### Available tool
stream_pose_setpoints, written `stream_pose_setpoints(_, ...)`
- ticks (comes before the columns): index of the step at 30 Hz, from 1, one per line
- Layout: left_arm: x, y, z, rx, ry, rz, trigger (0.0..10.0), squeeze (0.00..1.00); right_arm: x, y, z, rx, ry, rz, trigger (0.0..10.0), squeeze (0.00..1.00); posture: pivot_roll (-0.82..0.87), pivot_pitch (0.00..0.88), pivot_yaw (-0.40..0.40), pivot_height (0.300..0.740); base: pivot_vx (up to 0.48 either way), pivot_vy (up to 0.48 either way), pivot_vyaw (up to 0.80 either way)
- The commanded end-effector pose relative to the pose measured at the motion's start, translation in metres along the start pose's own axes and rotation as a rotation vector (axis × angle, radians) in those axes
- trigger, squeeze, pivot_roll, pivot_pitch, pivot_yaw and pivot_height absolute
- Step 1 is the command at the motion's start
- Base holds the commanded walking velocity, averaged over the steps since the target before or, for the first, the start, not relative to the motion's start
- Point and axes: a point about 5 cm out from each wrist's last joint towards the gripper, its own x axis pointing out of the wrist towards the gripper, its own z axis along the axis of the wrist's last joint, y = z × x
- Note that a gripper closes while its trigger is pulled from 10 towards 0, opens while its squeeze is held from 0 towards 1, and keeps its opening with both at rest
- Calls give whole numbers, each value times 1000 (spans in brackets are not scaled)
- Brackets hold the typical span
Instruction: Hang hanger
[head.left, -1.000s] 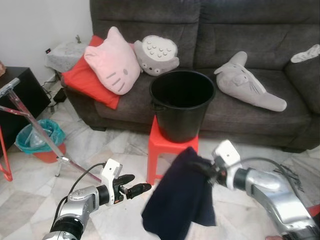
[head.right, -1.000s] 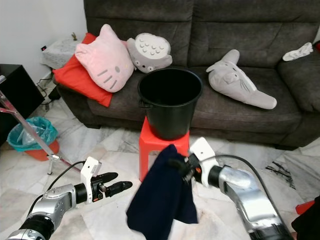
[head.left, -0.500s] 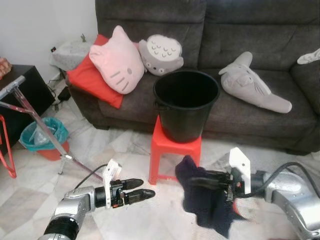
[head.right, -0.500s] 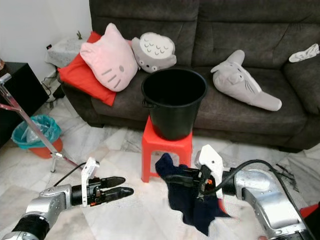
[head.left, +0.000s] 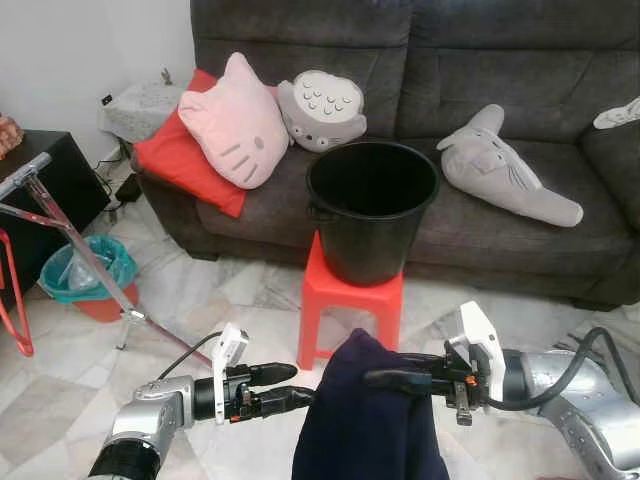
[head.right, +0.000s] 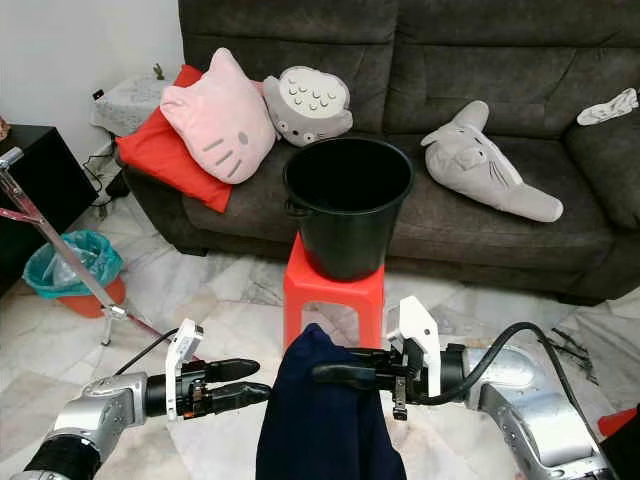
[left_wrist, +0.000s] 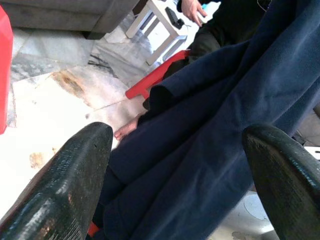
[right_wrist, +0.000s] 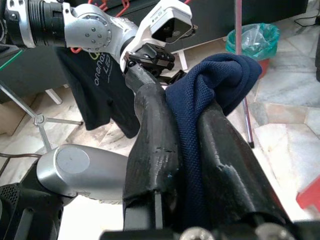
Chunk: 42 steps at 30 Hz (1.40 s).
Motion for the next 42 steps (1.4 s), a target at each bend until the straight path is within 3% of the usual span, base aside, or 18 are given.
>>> stream_pose_setpoints(1, 1, -3, 5, 15, -2, -25, 10000, 0, 3, 1, 9, -31, -24, 21, 10000, 0, -30, 9, 59, 740, 0, 0, 0)
stream_pose_setpoints(9, -2, -8, 7, 11, -5, -63, 10000, 0, 8, -12, 10, -27, -29, -40, 10000, 0, -26, 15, 62, 740, 0, 0, 0)
stream_pose_setpoints(14, -2, -9, 6, 9, -6, -63, 10000, 0, 13, -8, 10, -18, -30, -11, 10000, 0, -22, 18, 62, 740, 0, 0, 0)
stream_pose_setpoints(21, -1, -13, 7, 5, -14, -83, 10000, 0, 18, 10, -1, -28, 37, 95, 10000, 0, -24, 28, 63, 740, 0, 0, 0)
stream_pose_setpoints(30, 6, -29, 12, 25, 4, -196, 10000, 0, 23, 7, 1, -32, 44, 121, 10000, 0, -17, 31, 64, 740, 0, 0, 0)
stream_pose_setpoints(42, -5, -36, 6, 30, 56, -206, 10000, 0, 25, 3, 18, -59, -31, 127, 10000, 0, -16, 31, 64, 740, 0, 0, 0)
